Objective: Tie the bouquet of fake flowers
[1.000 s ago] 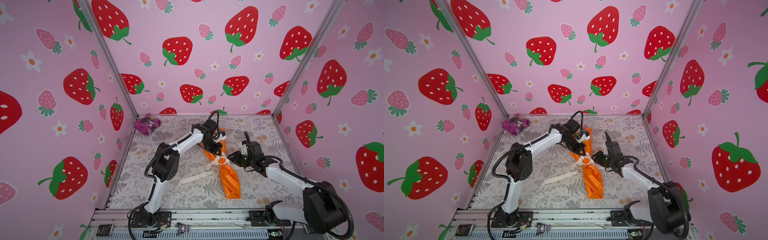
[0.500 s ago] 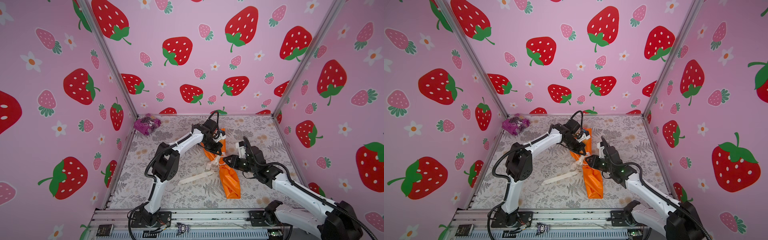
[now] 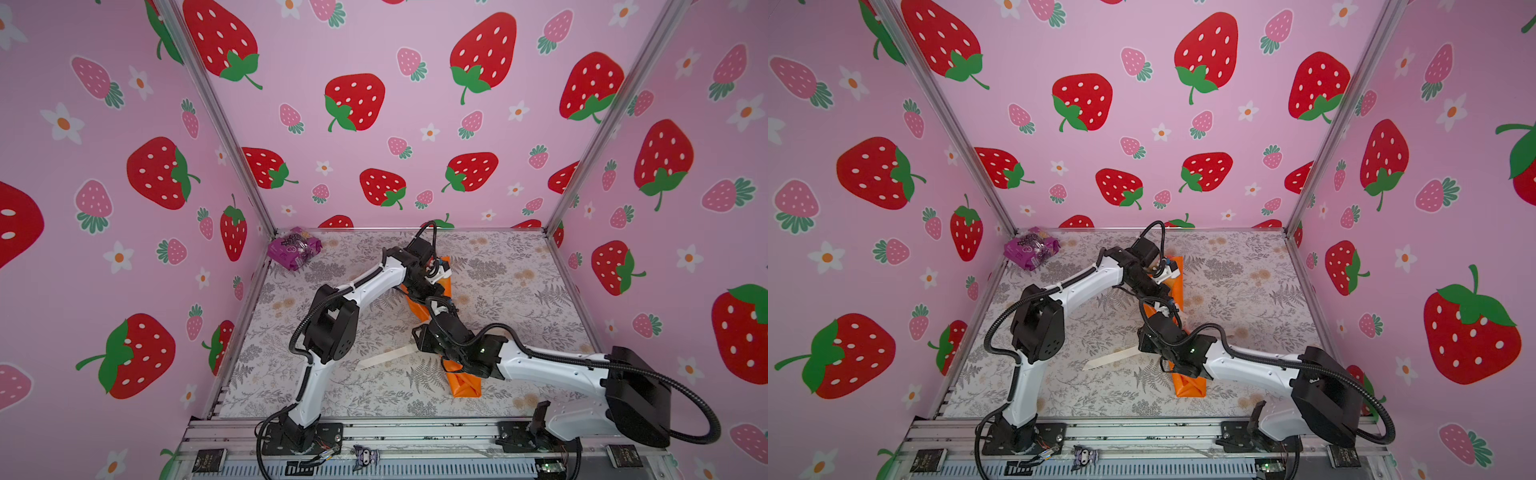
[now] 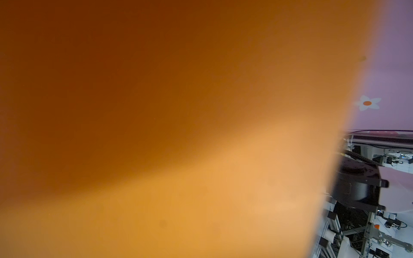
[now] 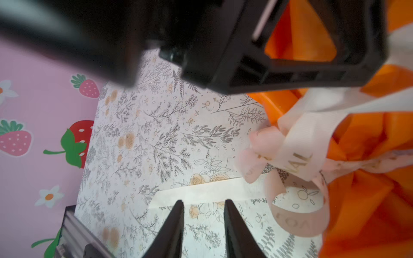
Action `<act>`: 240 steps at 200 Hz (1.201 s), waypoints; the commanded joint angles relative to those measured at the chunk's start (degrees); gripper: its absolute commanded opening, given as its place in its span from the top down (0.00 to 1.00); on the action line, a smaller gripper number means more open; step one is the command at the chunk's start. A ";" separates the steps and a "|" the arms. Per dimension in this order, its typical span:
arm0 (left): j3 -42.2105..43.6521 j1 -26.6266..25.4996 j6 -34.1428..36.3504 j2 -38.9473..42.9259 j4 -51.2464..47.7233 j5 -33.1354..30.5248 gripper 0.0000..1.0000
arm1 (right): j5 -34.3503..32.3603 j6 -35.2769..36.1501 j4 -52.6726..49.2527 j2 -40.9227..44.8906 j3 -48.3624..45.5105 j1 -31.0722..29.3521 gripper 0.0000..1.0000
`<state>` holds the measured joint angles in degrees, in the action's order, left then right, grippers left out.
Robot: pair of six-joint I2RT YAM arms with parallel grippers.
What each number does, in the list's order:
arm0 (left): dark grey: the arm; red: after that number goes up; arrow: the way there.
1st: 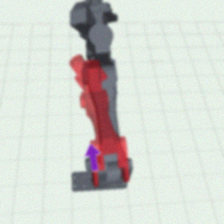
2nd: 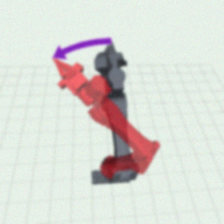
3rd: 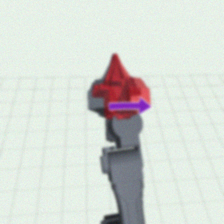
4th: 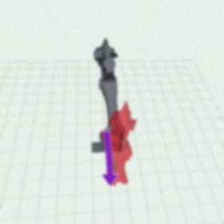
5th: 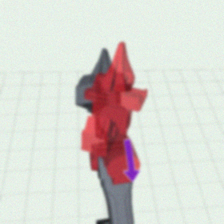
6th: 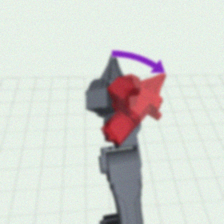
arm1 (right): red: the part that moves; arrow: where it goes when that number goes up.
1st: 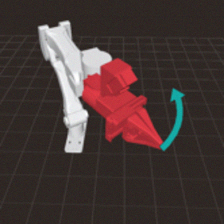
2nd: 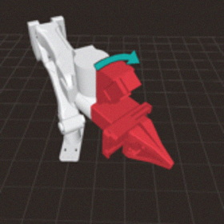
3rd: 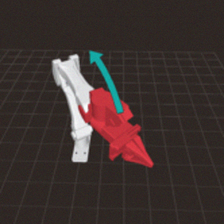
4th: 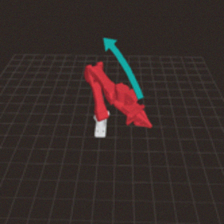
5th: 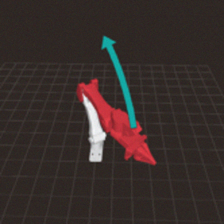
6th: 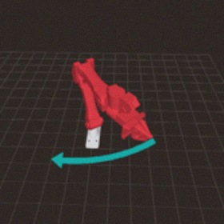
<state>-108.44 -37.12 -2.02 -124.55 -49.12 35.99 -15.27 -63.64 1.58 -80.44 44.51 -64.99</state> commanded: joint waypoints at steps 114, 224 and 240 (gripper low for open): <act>-0.76 -0.49 0.84 1.16 -2.63 2.77 1.00 | -4.75 -8.29 -8.46 -13.08 7.06 -1.74 0.60; -1.17 -0.89 0.99 0.71 -3.30 2.79 1.00 | -5.84 -2.36 -1.83 -16.90 9.29 -0.84 0.87; -1.57 -0.93 1.01 0.76 -3.42 2.58 1.00 | -4.18 -1.03 -2.62 -13.80 8.15 -0.69 0.95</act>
<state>-108.25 -35.35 -1.08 -124.53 -51.29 31.83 -22.72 -69.49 -3.99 -98.41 53.06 -65.56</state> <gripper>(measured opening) 0.040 0.093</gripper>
